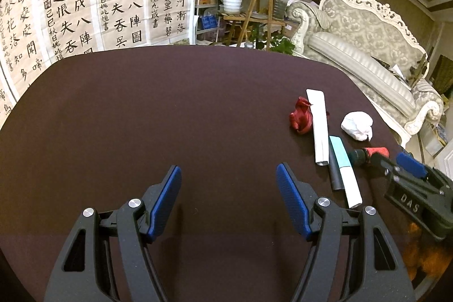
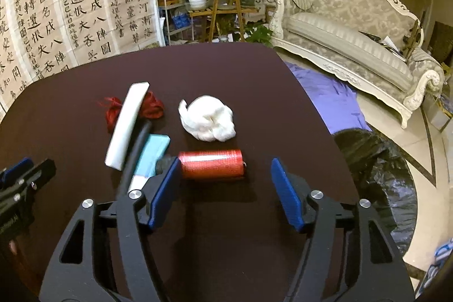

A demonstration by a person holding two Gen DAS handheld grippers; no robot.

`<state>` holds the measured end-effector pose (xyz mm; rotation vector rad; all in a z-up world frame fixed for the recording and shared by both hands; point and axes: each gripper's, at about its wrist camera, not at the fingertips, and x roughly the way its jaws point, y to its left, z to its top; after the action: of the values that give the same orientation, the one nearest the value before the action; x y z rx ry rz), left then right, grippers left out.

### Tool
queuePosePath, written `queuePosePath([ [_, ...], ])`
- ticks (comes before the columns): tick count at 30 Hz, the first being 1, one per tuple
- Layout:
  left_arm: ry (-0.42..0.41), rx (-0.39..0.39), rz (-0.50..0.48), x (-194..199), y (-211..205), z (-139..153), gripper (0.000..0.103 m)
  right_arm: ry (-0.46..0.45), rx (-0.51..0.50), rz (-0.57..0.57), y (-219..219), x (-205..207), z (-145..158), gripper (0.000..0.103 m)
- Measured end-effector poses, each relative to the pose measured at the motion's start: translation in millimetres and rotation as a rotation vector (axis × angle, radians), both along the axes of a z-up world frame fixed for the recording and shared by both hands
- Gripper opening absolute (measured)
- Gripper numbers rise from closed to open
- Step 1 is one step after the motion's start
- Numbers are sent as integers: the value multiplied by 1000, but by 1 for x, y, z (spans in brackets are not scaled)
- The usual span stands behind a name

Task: Collect trash
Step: 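Close the right tool around the red bottle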

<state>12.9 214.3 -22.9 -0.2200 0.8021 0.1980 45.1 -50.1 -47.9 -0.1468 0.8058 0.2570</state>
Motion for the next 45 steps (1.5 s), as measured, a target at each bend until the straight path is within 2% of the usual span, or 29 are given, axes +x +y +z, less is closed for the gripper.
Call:
queuePosePath([
  [3, 0, -4, 0, 0, 2, -1, 68, 14, 11, -10, -8, -2, -2, 64],
  [15, 10, -9, 10, 0, 6, -4, 68, -42, 29, -98, -34, 23, 13, 64],
  [21, 11, -4, 4, 3, 3, -3, 68, 7, -9, -104, -37, 43, -3, 64],
  [33, 14, -8, 7, 2, 2, -4, 68, 14, -37, -17, -26, -2, -4, 64],
  [36, 13, -10, 10, 2, 3, -4, 68, -6, 1, -15, -25, -4, 5, 64],
  [41, 12, -10, 13, 1, 5, -3, 68, -16, 26, 67, -4, -9, 13, 64],
  [44, 13, -11, 13, 1, 5, -3, 68, -11, 18, 101, 10, -8, 10, 60],
  [45, 14, -10, 12, 1, 5, -2, 68, -5, 16, 108, 12, -7, 8, 53],
])
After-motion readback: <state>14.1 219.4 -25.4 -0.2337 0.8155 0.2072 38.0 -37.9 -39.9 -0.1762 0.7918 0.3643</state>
